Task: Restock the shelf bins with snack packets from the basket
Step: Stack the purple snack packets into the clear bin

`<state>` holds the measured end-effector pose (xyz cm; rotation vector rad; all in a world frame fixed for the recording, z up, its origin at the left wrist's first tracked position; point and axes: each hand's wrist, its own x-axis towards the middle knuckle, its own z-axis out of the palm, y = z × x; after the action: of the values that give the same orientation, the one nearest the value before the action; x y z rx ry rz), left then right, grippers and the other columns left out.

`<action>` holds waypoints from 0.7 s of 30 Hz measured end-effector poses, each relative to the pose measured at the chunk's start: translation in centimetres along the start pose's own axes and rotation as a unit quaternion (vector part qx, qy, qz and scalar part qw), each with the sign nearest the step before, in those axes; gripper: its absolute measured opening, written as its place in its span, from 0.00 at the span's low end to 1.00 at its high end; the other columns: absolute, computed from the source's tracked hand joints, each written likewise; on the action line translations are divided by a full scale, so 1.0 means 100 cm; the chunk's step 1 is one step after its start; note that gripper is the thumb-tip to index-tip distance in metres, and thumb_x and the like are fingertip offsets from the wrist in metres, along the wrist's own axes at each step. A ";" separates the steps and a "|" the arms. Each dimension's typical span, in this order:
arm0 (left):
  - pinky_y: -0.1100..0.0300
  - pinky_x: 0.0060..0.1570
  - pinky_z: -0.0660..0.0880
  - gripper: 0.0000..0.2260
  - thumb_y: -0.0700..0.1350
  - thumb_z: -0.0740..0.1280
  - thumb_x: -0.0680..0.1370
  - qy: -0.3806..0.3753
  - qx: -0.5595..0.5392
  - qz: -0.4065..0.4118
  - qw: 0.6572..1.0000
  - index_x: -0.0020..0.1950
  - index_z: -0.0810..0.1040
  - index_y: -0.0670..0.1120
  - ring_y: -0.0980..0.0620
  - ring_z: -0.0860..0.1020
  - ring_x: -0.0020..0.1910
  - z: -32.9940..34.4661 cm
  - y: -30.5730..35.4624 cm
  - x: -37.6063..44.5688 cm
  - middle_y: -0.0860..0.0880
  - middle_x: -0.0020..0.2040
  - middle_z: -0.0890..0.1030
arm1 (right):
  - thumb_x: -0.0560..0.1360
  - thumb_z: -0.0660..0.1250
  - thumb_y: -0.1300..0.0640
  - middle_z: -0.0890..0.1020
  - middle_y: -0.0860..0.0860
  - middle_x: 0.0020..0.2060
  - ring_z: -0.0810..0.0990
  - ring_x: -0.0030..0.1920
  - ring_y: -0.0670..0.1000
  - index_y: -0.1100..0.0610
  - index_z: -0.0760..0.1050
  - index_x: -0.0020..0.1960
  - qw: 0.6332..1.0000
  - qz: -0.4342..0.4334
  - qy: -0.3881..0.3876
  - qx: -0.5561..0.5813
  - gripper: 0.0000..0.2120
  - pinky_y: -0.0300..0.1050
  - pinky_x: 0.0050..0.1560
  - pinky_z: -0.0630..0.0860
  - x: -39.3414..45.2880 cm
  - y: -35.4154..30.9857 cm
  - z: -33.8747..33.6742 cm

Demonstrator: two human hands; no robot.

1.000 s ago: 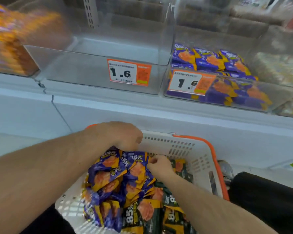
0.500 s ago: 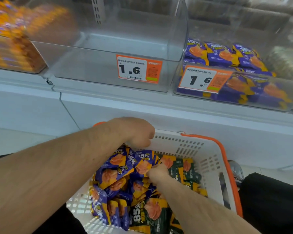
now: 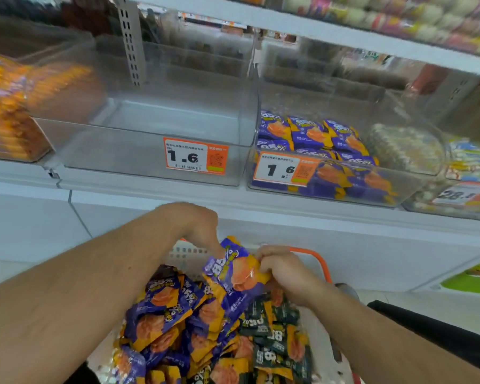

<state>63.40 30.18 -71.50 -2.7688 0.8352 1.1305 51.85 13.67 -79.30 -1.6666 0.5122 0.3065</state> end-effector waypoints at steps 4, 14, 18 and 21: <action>0.49 0.54 0.75 0.21 0.55 0.73 0.74 0.026 -0.207 0.027 0.978 0.63 0.74 0.51 0.48 0.75 0.60 -0.012 -0.010 -0.011 0.50 0.64 0.76 | 0.57 0.61 0.65 0.75 0.53 0.27 0.74 0.30 0.51 0.55 0.77 0.29 0.995 -0.068 -0.016 0.067 0.08 0.44 0.35 0.74 -0.019 -0.038 -0.018; 0.61 0.37 0.69 0.06 0.35 0.71 0.75 0.181 -0.444 0.153 0.864 0.51 0.79 0.42 0.51 0.77 0.40 -0.034 -0.004 -0.044 0.42 0.45 0.84 | 0.69 0.68 0.72 0.82 0.50 0.38 0.77 0.32 0.48 0.57 0.66 0.47 0.977 -0.209 0.001 -0.041 0.16 0.42 0.33 0.74 -0.047 -0.102 -0.046; 0.67 0.29 0.72 0.09 0.33 0.72 0.74 0.284 -0.515 0.196 0.784 0.44 0.79 0.47 0.57 0.78 0.30 -0.042 0.017 -0.054 0.50 0.36 0.83 | 0.72 0.68 0.75 0.75 0.55 0.35 0.72 0.34 0.51 0.55 0.69 0.44 0.957 -0.276 0.031 -0.082 0.17 0.44 0.37 0.71 -0.045 -0.127 -0.043; 0.66 0.28 0.74 0.08 0.36 0.70 0.76 0.384 -0.572 0.183 0.701 0.51 0.78 0.47 0.61 0.79 0.31 -0.051 0.027 -0.049 0.49 0.43 0.83 | 0.73 0.66 0.74 0.77 0.51 0.31 0.74 0.30 0.48 0.54 0.73 0.45 0.959 -0.269 0.074 -0.051 0.15 0.39 0.33 0.71 -0.043 -0.140 -0.039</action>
<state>62.43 28.96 -64.06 -4.4868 0.9269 0.4335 54.73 11.93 -64.55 -1.8645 0.1365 -0.1964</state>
